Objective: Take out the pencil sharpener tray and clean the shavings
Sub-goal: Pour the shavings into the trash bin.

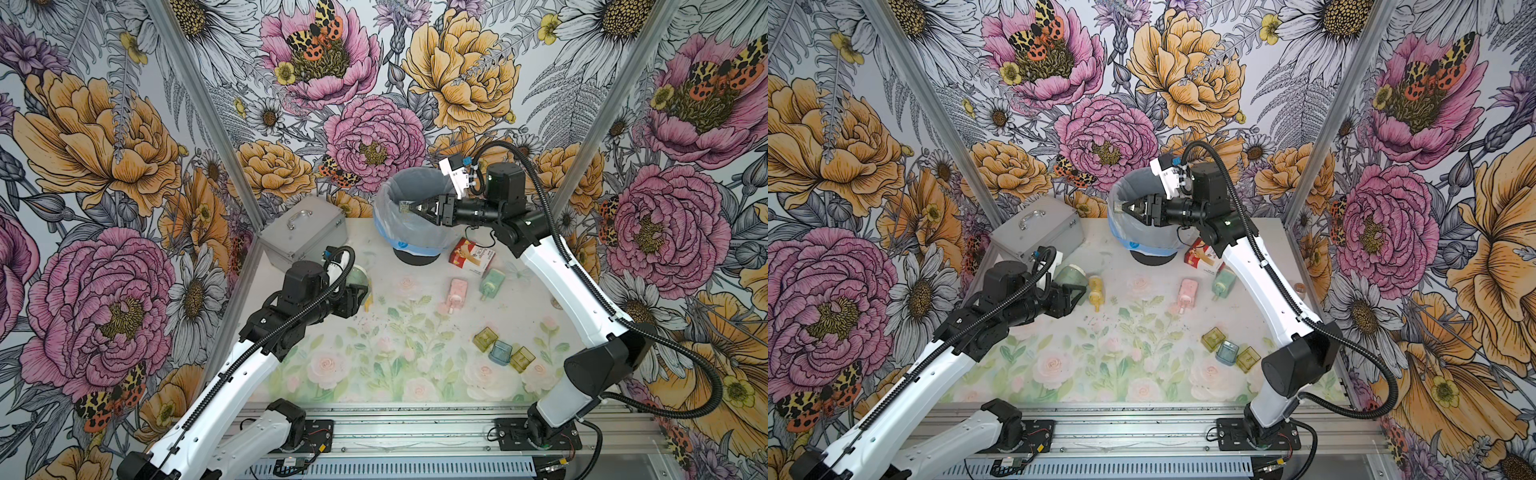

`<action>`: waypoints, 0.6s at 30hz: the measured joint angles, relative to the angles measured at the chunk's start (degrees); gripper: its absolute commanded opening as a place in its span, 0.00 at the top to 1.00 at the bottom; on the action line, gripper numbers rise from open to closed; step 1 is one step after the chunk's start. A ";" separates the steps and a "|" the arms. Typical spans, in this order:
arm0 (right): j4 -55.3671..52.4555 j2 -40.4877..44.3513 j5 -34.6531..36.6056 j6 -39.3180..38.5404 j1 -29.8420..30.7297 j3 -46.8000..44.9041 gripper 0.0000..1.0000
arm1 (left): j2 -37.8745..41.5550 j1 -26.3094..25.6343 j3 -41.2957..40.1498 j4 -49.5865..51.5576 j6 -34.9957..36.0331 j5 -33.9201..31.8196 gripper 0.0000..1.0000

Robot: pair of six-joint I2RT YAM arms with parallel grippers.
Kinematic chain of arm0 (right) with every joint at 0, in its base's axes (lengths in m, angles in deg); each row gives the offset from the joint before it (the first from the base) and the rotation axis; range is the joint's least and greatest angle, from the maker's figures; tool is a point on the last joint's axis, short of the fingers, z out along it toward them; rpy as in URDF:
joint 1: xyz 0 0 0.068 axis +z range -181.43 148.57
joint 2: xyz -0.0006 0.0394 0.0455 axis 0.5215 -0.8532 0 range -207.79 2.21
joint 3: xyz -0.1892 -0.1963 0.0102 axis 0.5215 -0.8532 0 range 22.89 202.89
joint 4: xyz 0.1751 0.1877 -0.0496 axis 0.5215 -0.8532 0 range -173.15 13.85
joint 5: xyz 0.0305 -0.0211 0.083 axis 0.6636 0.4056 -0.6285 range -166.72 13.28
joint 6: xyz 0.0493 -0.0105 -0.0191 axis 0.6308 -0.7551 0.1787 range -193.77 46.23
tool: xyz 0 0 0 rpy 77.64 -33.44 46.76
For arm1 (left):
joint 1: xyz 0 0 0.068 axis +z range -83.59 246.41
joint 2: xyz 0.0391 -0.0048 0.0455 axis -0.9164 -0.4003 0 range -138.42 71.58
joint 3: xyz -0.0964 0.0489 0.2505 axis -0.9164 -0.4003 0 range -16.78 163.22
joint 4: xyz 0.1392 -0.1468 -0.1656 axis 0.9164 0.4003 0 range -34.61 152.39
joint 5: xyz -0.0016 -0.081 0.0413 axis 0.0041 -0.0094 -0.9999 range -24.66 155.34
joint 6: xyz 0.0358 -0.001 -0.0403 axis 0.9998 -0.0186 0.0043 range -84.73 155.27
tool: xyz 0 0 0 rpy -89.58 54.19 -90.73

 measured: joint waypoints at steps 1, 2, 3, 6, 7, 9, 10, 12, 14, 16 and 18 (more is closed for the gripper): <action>-0.04 -0.94 0.00 0.55 -0.07 0.85 0.58 | 0.00 -1.20 -0.07 -0.20 -0.33 -2.12 1.00; -0.02 -2.14 -0.04 1.20 -0.13 1.92 0.58 | 0.00 -2.60 -0.39 -0.90 -0.48 -4.48 1.00; 0.00 -3.21 -0.04 1.79 -0.17 2.86 0.58 | 0.00 -3.82 -0.90 -1.77 -0.72 -6.64 1.00; -0.02 -5.35 0.07 3.69 -0.46 4.74 0.58 | -0.02 -6.34 -2.89 -3.85 -1.86 -12.31 1.00; -0.04 -5.99 0.09 4.37 -0.63 5.40 0.58 | -0.02 -6.71 -3.50 -4.37 -2.12 -13.70 1.00; 0.00 -7.39 0.26 5.95 -1.01 6.88 0.58 | -0.02 -7.06 -4.85 -6.01 -2.99 -16.31 1.00; -0.02 -8.04 0.31 6.82 -1.16 7.56 0.59 | -0.02 -7.21 -5.51 -6.86 -3.43 -17.53 1.00; -0.02 -9.51 0.42 8.74 -1.62 9.27 0.59 | -0.02 -7.21 -6.34 -8.28 -4.02 -19.15 1.00; -0.02 -11.10 0.55 10.84 -2.25 11.06 0.60 | -0.09 -7.37 -6.64 -9.70 -4.74 -20.57 1.00; 0.00 -12.39 0.79 12.81 -2.78 12.28 0.60 | -0.39 -7.87 -6.64 -11.08 -5.11 -21.73 1.00; -0.02 -13.68 1.01 14.67 -3.15 13.75 0.60 | -1.09 -8.50 -6.64 -12.35 -5.51 -22.62 1.00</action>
